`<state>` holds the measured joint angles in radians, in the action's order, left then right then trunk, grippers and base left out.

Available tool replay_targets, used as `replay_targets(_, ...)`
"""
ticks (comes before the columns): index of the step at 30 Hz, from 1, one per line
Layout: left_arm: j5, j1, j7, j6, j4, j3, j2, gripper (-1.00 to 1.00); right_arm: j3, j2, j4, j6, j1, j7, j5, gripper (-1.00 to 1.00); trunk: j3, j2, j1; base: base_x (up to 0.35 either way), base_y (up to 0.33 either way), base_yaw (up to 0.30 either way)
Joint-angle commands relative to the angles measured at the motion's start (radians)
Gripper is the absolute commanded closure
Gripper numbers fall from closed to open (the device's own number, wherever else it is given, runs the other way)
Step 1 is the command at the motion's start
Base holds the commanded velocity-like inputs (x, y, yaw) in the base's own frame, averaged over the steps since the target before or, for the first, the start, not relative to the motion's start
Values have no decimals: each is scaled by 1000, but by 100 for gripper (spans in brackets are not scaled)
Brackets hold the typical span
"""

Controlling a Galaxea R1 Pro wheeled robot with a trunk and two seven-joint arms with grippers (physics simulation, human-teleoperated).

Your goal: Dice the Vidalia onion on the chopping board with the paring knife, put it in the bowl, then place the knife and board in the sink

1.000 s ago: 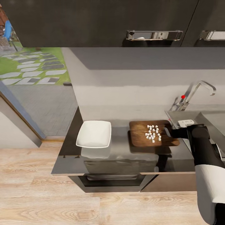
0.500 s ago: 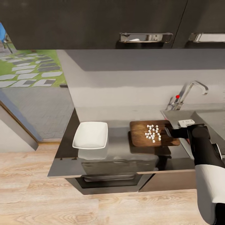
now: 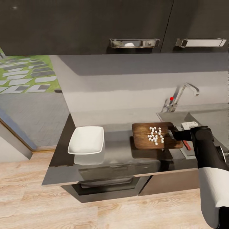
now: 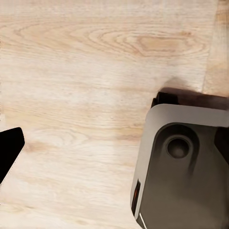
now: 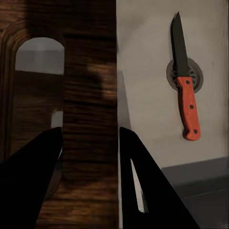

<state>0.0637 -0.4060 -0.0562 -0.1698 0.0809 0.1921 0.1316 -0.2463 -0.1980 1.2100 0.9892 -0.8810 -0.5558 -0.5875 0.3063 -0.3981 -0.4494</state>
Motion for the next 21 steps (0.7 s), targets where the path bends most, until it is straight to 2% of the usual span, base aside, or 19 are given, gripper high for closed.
replay_targets(1, 7, -2, -4, -8, 5, 6, 0, -100, -1, 0, 1, 3, -1, -10, -7, 100, 0, -2, -1, 0, 147, -125)
replay_targets(21, 7, -2, -4, -8, 5, 6, 0, -100, -1, 2, 2, 3, -1, -12, -3, 100, -29, -2, -1, 0, 285, -120)
